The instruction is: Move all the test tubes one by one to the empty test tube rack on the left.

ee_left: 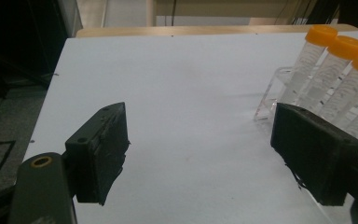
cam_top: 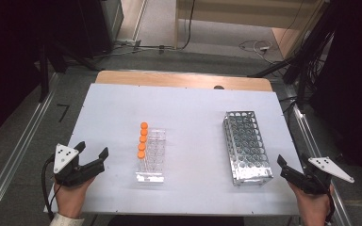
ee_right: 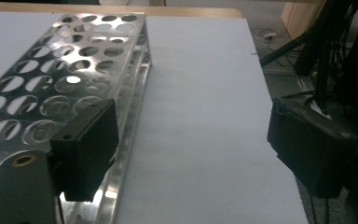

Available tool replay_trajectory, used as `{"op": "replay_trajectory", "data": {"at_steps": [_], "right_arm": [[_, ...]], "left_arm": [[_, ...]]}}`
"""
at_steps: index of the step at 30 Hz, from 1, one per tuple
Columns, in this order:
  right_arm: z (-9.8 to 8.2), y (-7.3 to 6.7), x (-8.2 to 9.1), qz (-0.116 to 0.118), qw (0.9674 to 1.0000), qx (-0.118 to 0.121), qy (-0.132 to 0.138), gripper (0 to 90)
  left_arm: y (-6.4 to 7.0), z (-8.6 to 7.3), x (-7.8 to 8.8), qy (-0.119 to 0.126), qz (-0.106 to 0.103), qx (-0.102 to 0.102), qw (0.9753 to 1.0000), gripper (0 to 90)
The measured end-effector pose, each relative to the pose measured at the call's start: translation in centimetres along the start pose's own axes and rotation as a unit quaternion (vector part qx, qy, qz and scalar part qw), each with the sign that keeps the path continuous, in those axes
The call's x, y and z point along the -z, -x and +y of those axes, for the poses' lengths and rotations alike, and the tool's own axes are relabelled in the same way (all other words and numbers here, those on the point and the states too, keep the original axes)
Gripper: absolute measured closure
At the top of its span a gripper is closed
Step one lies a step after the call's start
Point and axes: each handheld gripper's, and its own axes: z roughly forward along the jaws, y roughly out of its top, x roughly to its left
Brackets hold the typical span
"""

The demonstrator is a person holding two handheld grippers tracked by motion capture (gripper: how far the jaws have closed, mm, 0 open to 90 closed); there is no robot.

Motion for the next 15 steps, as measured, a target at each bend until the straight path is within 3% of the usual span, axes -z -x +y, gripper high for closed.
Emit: {"op": "replay_trajectory", "data": {"at_steps": [15], "right_arm": [[-1.8,1.5,-1.5,-0.021,0.9989,-0.015,-0.038,15.0]], "left_arm": [[-1.7,-2.4,-1.8,-0.052,0.034,0.013,0.9980,19.1]]}}
